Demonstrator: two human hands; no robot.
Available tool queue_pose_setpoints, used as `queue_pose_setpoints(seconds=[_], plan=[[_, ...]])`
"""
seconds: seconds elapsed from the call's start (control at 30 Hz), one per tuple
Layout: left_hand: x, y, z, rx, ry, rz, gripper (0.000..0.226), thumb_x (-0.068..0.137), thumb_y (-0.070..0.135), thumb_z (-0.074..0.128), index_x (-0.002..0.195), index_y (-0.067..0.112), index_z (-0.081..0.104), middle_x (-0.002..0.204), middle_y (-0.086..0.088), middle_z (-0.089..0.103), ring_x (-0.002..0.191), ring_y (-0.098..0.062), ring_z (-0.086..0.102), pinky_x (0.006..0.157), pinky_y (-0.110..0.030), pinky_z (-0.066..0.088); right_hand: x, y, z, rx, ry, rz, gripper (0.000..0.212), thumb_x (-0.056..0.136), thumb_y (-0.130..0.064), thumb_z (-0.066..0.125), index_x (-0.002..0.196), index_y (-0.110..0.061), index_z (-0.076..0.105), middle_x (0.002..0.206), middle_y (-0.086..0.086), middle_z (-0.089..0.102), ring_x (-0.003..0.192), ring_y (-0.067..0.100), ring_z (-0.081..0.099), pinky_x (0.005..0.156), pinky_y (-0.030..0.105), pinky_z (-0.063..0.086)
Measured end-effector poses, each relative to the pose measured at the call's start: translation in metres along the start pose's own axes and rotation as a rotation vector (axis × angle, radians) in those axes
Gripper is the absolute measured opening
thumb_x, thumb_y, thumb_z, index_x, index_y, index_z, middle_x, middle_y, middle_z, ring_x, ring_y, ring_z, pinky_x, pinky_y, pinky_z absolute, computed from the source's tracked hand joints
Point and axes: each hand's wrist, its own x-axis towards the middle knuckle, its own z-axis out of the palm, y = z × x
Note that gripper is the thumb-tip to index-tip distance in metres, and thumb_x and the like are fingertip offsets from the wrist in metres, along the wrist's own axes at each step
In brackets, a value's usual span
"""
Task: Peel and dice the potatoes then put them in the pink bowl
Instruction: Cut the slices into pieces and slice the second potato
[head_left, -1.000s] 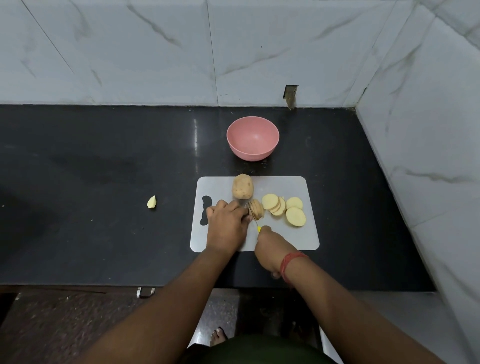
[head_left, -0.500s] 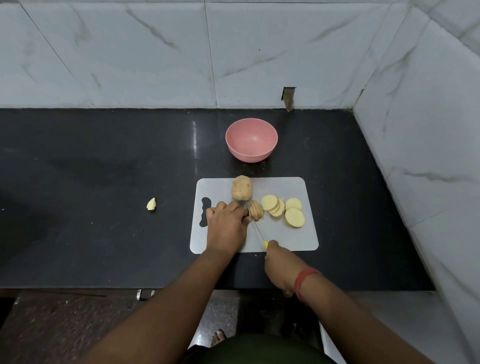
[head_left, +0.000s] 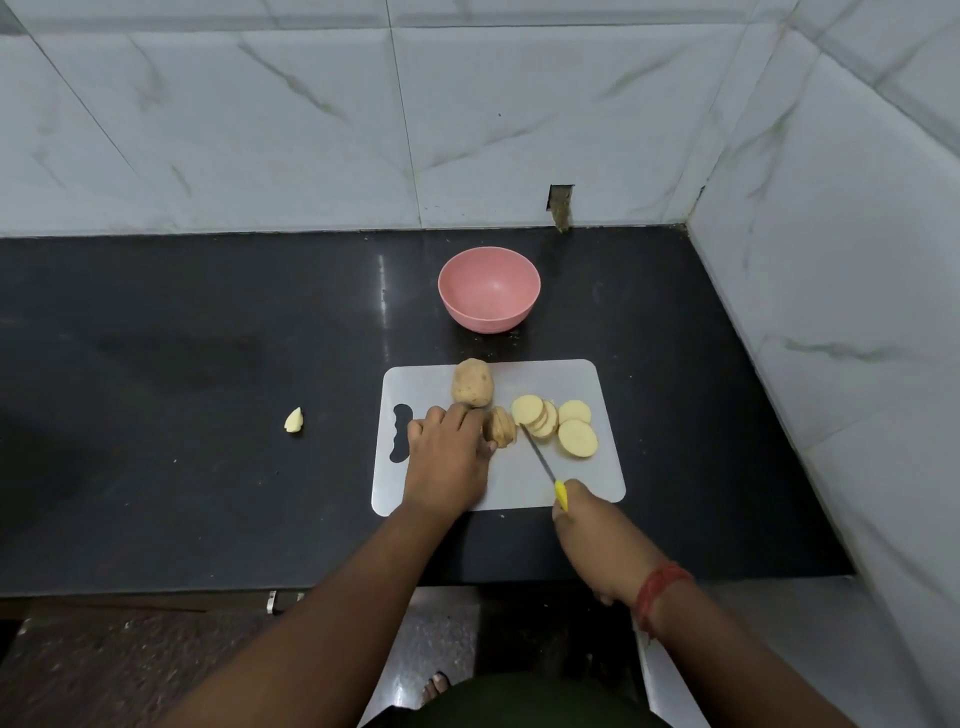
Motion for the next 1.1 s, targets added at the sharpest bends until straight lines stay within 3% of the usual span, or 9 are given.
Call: queue_pose_setpoints(seconds=[0.13, 0.23, 0.37, 0.47, 0.63, 0.9, 1.1], plan=[[0.006, 0.002, -0.001, 0.043, -0.009, 0.184, 0.042, 0.084, 0.027, 0.070, 0.124, 0.030, 0.060, 0.120, 0.007, 0.058, 0.101, -0.023, 0.051, 0.081, -0.040, 0.036, 0.007, -0.002, -0.012, 0.107, 0.056, -0.021, 0.018, 0.102, -0.030, 0.028, 0.107, -0.018, 0.040, 0.083, 0.008, 0.053, 0.051, 0.020, 0.047, 0.039, 0.025, 0.040], [0.008, 0.002, 0.003, 0.071, -0.009, 0.247, 0.037, 0.082, 0.022, 0.072, 0.117, 0.030, 0.064, 0.118, 0.005, 0.058, 0.102, -0.023, 0.053, 0.078, -0.038, 0.035, 0.011, -0.001, -0.019, 0.132, 0.071, -0.002, 0.019, 0.102, -0.031, 0.028, 0.112, -0.020, 0.041, 0.085, 0.007, 0.054, 0.052, 0.021, 0.051, 0.040, 0.024, 0.041], [0.011, 0.002, 0.010, 0.021, -0.016, 0.259, 0.029, 0.084, 0.017, 0.072, 0.111, 0.022, 0.066, 0.110, -0.001, 0.056, 0.096, -0.025, 0.054, 0.072, -0.035, 0.035, 0.018, 0.001, -0.025, 0.137, 0.084, 0.010, 0.019, 0.103, -0.033, 0.028, 0.112, -0.020, 0.040, 0.086, 0.008, 0.056, 0.053, 0.022, 0.054, 0.043, 0.027, 0.048], [0.013, 0.007, 0.009, -0.063, -0.098, 0.204, 0.022, 0.087, 0.018, 0.068, 0.109, 0.020, 0.065, 0.109, -0.003, 0.053, 0.093, -0.025, 0.054, 0.071, -0.034, 0.044, 0.023, -0.002, -0.027, 0.115, 0.069, 0.016, 0.019, 0.103, -0.033, 0.028, 0.114, -0.021, 0.038, 0.087, 0.009, 0.057, 0.050, 0.022, 0.055, 0.044, 0.029, 0.050], [0.013, 0.022, 0.005, -0.144, -0.152, 0.152, 0.019, 0.096, 0.026, 0.061, 0.113, 0.019, 0.064, 0.112, -0.004, 0.048, 0.091, -0.020, 0.054, 0.068, -0.027, 0.036, 0.026, -0.008, -0.031, 0.107, 0.053, 0.004, 0.018, 0.102, -0.032, 0.029, 0.112, -0.020, 0.037, 0.089, 0.010, 0.056, 0.048, 0.025, 0.055, 0.047, 0.034, 0.052], [0.009, -0.001, 0.013, -0.008, -0.076, 0.348, 0.042, 0.087, 0.020, 0.059, 0.129, 0.015, 0.058, 0.126, -0.005, 0.053, 0.104, -0.026, 0.053, 0.079, -0.039, 0.049, 0.029, -0.006, -0.040, 0.103, 0.058, -0.011, 0.018, 0.102, -0.030, 0.028, 0.110, -0.020, 0.040, 0.090, 0.009, 0.056, 0.053, 0.025, 0.057, 0.049, 0.038, 0.054], [0.016, 0.009, 0.013, -0.025, -0.096, 0.222, 0.028, 0.089, 0.025, 0.065, 0.117, 0.019, 0.061, 0.107, -0.004, 0.055, 0.094, -0.027, 0.055, 0.076, -0.040, 0.048, 0.033, -0.004, -0.042, 0.099, 0.049, -0.011, 0.018, 0.102, -0.030, 0.029, 0.114, -0.021, 0.039, 0.093, 0.008, 0.056, 0.055, 0.025, 0.058, 0.051, 0.039, 0.055]])
